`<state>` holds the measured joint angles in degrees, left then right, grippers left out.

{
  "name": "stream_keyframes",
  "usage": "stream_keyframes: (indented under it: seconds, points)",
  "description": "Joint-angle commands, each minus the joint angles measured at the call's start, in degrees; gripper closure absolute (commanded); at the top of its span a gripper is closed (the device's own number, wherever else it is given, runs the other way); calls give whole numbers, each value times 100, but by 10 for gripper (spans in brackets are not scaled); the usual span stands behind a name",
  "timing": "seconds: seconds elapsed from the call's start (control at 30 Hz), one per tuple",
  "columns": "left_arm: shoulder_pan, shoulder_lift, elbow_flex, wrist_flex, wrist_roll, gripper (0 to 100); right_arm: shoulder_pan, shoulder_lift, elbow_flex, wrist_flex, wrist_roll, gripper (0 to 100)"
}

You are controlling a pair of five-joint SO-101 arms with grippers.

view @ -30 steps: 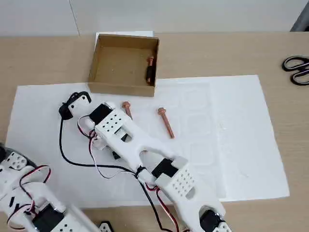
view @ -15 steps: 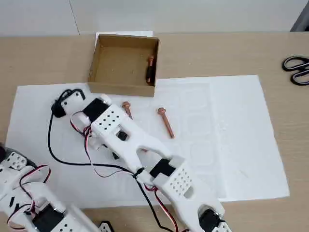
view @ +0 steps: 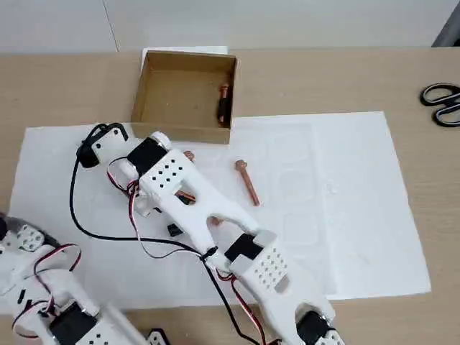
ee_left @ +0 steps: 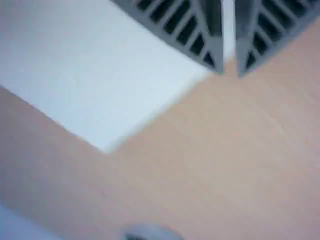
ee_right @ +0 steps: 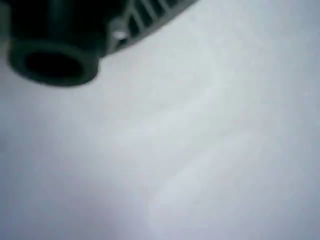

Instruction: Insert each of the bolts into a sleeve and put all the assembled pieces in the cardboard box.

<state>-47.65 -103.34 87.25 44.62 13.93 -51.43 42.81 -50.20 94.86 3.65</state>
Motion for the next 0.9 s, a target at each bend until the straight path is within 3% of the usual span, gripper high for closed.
stream_keyframes:
  seconds: [0.0, 0.17, 0.37, 0.63, 0.87]
  points:
    - [993, -53, -497, 1002, 237, 994, 312, -769, -299, 154, 53, 995]
    - [2681, -53, -497, 1495, 237, 994, 646, -1446, -273, 171, 26, 995]
    - [3807, -44, -462, 1486, 237, 994, 769, -1710, -53, 198, 26, 995]
    - [3895, -53, -48, 1169, 229, 994, 1138, -2615, 202, 207, 26, 995]
    - [3895, -53, -31, 211, 220, 994, 1402, -3284, 1565, 198, 26, 995]
